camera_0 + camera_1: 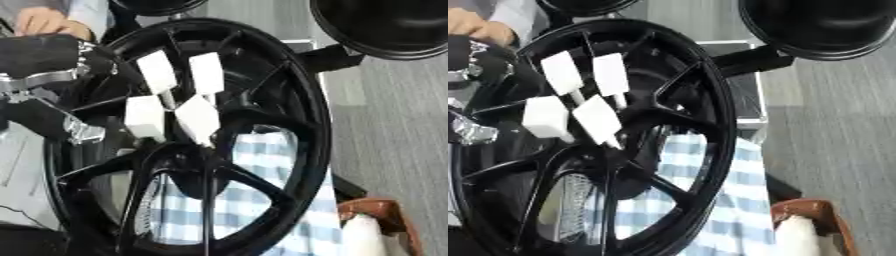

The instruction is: Pull the pin out of the wheel hub.

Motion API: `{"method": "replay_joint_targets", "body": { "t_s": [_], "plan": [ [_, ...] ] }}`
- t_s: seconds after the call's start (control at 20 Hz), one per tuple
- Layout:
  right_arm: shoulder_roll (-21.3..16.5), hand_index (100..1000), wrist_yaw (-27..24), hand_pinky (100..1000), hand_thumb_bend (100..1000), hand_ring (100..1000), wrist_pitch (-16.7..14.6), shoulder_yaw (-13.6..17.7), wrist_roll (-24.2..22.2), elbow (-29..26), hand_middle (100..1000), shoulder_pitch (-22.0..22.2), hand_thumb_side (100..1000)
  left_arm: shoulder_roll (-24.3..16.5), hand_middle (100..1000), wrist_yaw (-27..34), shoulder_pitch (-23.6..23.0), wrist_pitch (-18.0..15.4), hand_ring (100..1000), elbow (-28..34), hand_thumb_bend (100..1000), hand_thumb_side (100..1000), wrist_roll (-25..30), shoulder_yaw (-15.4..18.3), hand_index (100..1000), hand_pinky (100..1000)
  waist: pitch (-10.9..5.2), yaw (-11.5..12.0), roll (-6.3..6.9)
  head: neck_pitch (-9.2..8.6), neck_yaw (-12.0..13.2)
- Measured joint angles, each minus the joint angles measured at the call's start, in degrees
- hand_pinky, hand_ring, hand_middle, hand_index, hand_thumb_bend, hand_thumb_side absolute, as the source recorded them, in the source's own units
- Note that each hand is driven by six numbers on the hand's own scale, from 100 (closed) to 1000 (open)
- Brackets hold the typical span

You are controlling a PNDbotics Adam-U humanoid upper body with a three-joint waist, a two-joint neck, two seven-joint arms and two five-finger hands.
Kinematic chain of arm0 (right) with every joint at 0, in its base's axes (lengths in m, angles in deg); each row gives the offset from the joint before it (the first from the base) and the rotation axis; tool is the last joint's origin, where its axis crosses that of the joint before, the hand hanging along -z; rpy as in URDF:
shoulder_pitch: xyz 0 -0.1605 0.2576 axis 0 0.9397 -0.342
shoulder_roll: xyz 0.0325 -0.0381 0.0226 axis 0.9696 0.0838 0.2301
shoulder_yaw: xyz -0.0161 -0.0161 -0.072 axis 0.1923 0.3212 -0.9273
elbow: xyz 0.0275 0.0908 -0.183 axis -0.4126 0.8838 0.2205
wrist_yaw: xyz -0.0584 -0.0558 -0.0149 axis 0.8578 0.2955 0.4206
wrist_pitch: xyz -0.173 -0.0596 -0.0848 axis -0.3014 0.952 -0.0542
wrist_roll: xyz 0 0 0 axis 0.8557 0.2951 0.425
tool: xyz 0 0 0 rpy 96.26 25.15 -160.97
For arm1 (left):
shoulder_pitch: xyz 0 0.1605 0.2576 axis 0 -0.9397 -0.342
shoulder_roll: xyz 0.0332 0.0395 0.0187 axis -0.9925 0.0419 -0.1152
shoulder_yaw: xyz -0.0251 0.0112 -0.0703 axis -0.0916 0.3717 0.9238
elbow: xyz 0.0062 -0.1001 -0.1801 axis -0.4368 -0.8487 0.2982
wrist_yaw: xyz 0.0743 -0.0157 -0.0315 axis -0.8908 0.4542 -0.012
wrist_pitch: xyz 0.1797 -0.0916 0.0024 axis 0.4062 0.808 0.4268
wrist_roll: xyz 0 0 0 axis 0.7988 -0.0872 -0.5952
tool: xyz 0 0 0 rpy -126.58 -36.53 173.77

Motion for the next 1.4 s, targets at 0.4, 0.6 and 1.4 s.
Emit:
{"method": "replay_joint_targets", "body": {
  "t_s": [0.4,0.6,1.4],
  "plan": [
    [0.33,759,-0.2,702,100,529,0.03,0.0,-0.04,0.0,419,0.0,656,0.0,701,0.47,0.11,0.33,684,0.0,335,771,0.35,-0.46,884,768,0.12,-0.01,-0.01,0.0,0.03],
    [0.42,760,-0.23,702,100,529,0.03,0.0,-0.05,0.0,419,0.02,658,0.0,699,0.94,0.44,0.88,679,0.0,321,759,0.53,-0.82,890,764,0.11,-0.01,-0.03,0.0,0.05],
    [0.42,760,-0.65,703,100,529,0.09,0.0,-0.27,0.0,419,0.05,667,0.04,704,1.8,0.52,2.39,682,0.0,307,765,-0.13,-1.87,880,764,-0.04,-0.01,-0.32,0.0,0.04]
  ]
}}
